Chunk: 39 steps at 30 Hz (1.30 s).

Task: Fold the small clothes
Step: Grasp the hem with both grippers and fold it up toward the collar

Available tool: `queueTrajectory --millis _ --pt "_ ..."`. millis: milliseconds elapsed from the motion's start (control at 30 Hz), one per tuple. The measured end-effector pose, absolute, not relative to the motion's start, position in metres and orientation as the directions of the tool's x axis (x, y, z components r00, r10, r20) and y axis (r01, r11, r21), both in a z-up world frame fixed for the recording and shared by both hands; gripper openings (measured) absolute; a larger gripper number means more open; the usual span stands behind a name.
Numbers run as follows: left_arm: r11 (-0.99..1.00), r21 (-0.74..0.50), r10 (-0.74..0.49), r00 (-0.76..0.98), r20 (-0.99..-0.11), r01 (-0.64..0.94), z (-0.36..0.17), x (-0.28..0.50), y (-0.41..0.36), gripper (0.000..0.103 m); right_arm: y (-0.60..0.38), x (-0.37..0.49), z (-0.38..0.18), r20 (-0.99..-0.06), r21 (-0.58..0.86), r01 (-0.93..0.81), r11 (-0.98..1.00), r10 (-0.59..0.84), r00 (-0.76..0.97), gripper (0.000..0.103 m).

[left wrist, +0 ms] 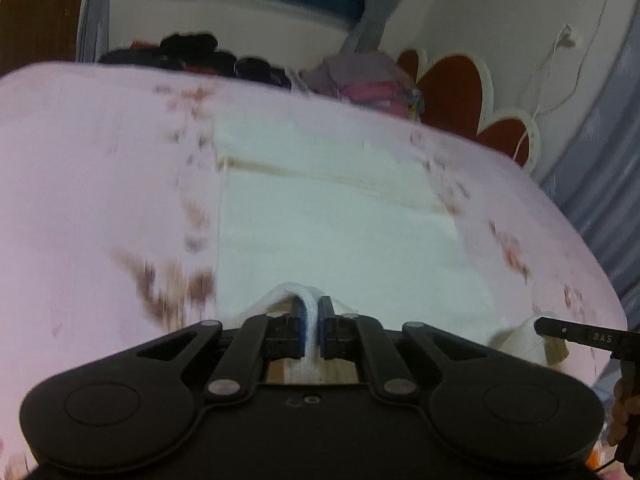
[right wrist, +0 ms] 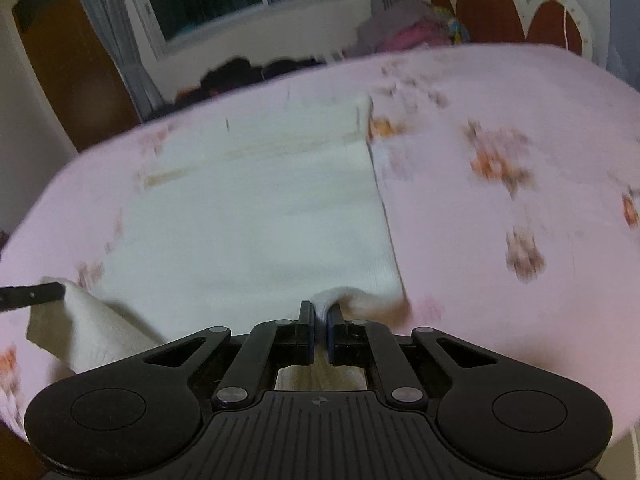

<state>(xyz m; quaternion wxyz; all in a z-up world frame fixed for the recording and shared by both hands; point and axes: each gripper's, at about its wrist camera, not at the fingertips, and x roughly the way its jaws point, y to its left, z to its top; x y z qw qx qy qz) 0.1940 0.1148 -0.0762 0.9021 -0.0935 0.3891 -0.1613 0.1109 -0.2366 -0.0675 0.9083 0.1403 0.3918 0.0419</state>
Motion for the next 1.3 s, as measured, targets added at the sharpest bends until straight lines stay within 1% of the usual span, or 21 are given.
queueTrajectory --millis 233,433,567,767,867,967,1133,1167,1233,1267,1300 --pt "0.940 -0.286 -0.333 0.700 -0.632 0.188 -0.062 0.262 0.108 0.006 -0.248 0.194 -0.049 -0.634 0.338 0.028 0.941 0.206 0.745 0.005" --pt "0.939 -0.319 -0.312 0.713 -0.628 0.130 -0.070 0.334 0.101 0.005 -0.263 0.277 -0.054 -0.613 0.386 0.054 0.921 0.213 0.761 0.005" --pt "0.939 -0.333 -0.293 0.711 -0.639 0.088 -0.082 0.377 0.097 0.005 -0.269 0.327 -0.065 -0.620 0.396 0.075 0.915 0.206 0.757 0.005" --pt "0.947 -0.318 -0.247 0.727 -0.641 0.041 -0.089 0.429 0.093 0.005 -0.280 0.386 -0.078 -0.625 0.406 0.102 0.908 0.194 0.756 0.005" --pt "0.948 -0.320 -0.227 0.709 -0.667 0.003 -0.098 0.454 0.093 0.005 -0.288 0.412 -0.089 -0.646 0.426 0.127 0.896 0.202 0.736 0.005" --pt "0.956 -0.294 -0.203 0.691 -0.693 -0.014 -0.108 0.472 0.088 0.005 -0.292 0.433 -0.101 -0.669 0.426 0.147 0.893 0.202 0.715 0.005" --pt "0.964 -0.260 -0.162 0.669 -0.725 -0.048 -0.122 0.494 0.082 0.007 -0.299 0.457 -0.113 -0.682 0.432 0.169 0.886 0.198 0.704 0.006" --pt "0.966 -0.252 -0.147 0.668 -0.730 -0.063 -0.123 0.498 0.082 0.011 -0.301 0.462 -0.115 -0.681 0.443 0.178 0.879 0.200 0.704 0.006" --pt "0.964 -0.249 -0.128 0.666 -0.735 -0.089 -0.125 0.506 0.085 0.016 -0.306 0.470 -0.118 -0.681 0.465 0.196 0.863 0.208 0.702 0.006" --pt "0.962 -0.252 -0.120 0.665 -0.737 -0.106 -0.124 0.509 0.087 0.026 -0.308 0.473 -0.119 -0.682 0.473 0.201 0.858 0.212 0.700 0.006" --pt "0.956 -0.263 -0.113 0.669 -0.734 -0.127 -0.123 0.511 0.091 0.032 -0.309 0.477 -0.120 -0.683 0.477 0.200 0.856 0.218 0.697 0.006"
